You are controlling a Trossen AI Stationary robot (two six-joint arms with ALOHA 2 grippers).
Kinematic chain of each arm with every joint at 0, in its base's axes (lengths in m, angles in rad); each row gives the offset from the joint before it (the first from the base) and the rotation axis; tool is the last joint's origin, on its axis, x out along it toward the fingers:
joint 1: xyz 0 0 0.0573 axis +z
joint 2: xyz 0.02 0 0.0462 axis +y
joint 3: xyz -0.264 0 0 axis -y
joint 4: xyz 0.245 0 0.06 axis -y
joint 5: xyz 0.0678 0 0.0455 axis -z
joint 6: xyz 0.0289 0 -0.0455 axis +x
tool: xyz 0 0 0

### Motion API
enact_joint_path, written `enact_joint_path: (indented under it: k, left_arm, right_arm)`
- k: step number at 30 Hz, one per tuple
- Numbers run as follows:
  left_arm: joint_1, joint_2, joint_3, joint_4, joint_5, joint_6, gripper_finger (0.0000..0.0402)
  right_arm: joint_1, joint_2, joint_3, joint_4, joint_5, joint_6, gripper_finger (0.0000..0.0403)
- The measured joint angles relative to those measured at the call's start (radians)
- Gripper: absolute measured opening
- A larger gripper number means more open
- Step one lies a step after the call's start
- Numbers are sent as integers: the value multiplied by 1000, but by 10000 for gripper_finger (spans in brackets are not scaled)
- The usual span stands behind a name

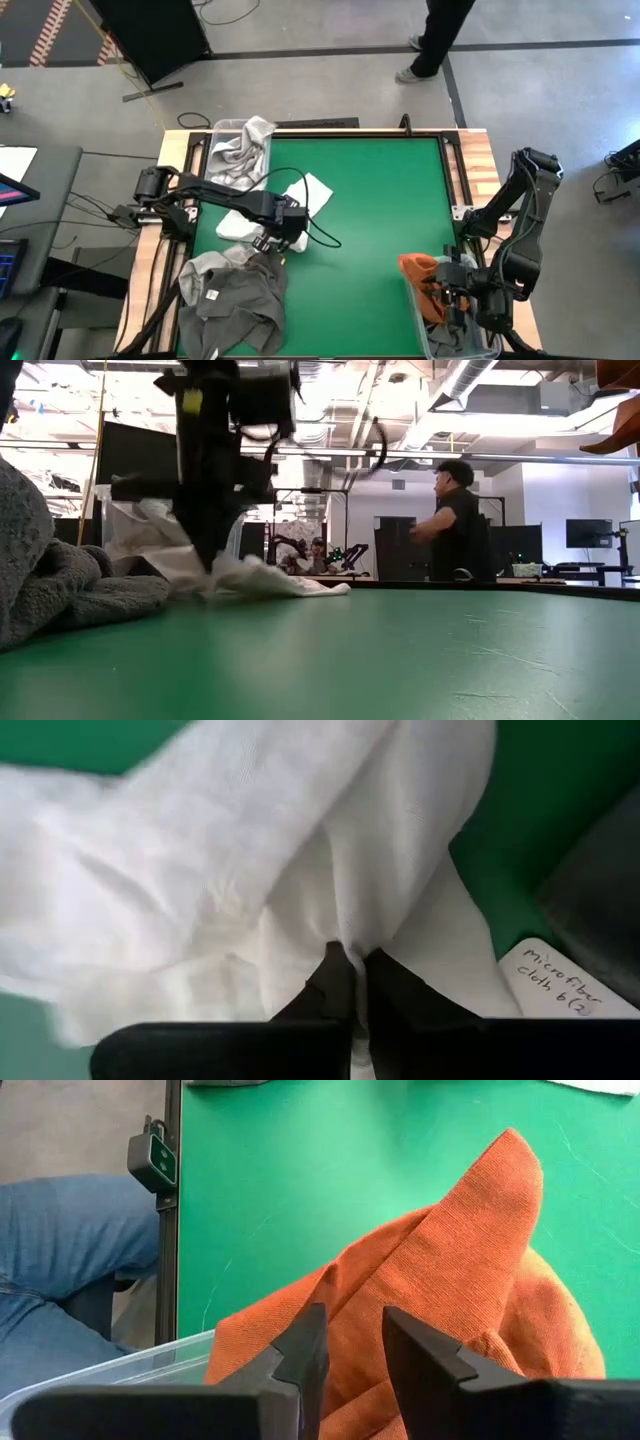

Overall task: Sort towels by color in basket
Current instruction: Put the white towel into the top transparent bin

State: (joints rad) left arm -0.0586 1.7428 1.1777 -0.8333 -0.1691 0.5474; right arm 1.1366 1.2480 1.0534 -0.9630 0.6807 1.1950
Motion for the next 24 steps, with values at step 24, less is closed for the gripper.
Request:
enact_joint_path:
  k: [24]
  left_arm:
    - [-73, -337, 303, -188, -88, -149, 1]
  right_arm:
    - [1, 33, 0, 6, 1, -20, 128]
